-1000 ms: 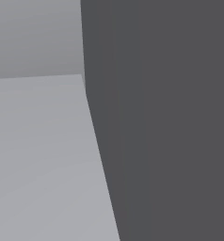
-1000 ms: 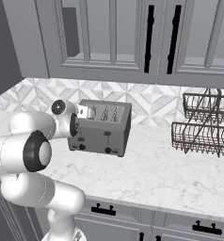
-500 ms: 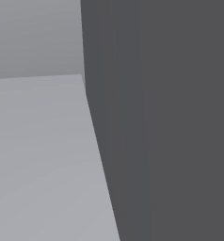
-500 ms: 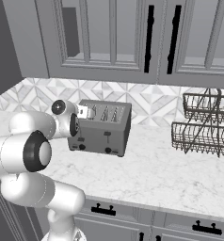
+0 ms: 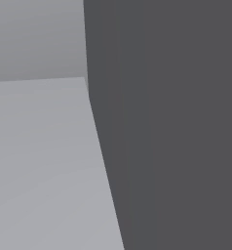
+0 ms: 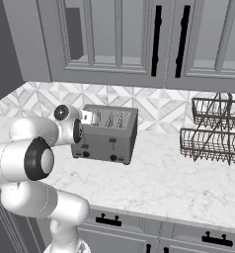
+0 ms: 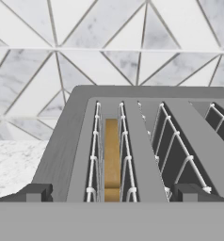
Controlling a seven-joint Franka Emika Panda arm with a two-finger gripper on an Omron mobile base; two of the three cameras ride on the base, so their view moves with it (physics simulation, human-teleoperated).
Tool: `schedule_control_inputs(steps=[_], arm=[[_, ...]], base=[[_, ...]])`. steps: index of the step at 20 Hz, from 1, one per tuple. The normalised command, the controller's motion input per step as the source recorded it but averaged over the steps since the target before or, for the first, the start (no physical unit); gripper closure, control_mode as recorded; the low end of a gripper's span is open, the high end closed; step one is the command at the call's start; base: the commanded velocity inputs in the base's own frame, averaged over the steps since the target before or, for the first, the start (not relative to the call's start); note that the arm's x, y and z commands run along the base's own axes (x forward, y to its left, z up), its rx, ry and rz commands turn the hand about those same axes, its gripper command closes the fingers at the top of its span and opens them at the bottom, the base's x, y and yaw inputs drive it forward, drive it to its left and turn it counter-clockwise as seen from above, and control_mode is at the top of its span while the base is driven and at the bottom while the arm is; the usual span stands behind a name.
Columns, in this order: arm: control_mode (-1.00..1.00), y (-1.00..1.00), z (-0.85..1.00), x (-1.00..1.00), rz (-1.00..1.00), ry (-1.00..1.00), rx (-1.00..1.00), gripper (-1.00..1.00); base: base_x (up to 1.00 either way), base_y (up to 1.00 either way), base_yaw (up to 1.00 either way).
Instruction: Start the toaster. Once the lever pops up, take the bread to the plate on the dining counter.
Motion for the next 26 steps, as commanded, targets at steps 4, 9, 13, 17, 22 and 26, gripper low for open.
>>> schedule_control_inputs(steps=[4,9,13,17,22,26], arm=[[-1.00,0.00,0.00,0.00,0.00,0.00,0.00,-1.00],[-1.00,0.00,0.00,0.00,0.00,0.00,0.00,-1.00],[-1.00,0.00,0.00,0.00,0.00,0.00,0.00,-1.00],[-1.00,0.00,0.00,0.00,0.00,0.00,0.00,-1.00],[-1.00,0.00,0.00,0.00,0.00,0.00,0.00,-1.00],[-1.00,0.00,0.00,0.00,0.00,0.00,0.00,-1.00]], base=[[0.00,0.00,0.00],[0.00,0.00,0.00],[0.00,0.00,0.00],[0.00,0.00,0.00],[0.00,0.00,0.00],[0.00,0.00,0.00]])
